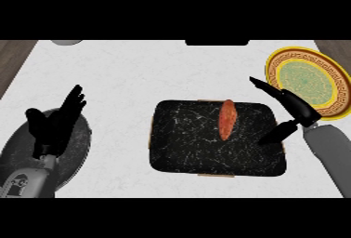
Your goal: Pick the sweet potato from the tray and place it in the plate
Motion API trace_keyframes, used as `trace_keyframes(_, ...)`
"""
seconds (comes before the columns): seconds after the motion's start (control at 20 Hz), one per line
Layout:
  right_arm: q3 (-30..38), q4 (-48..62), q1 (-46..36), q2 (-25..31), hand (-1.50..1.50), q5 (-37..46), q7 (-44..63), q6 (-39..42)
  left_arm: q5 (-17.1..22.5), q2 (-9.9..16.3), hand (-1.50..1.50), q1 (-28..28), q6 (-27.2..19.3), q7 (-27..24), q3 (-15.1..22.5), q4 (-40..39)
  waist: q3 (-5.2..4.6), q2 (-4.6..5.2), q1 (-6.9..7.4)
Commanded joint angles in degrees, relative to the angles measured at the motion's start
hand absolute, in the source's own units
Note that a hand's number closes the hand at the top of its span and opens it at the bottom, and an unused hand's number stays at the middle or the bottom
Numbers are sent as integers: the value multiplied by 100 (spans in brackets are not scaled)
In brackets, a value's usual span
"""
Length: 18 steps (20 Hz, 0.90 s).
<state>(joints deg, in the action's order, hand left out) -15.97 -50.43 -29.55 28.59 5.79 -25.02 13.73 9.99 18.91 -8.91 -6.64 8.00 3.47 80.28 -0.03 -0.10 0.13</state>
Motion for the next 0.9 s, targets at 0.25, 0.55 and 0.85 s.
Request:
trace_keyframes(0.25,-460,-383,-152,-274,-150,1100,1150,-210,-172,-60,0,-275,-6,69,-214,-176,0,4,-21)
trace_keyframes(0.55,-479,-409,-349,-206,-150,1527,1428,407,-224,-200,0,-81,201,-191,-254,-261,0,1,-19)
trace_keyframes(0.85,-234,-130,-448,-566,-150,1945,1513,580,-453,-362,0,413,173,-154,-207,308,2,5,21)
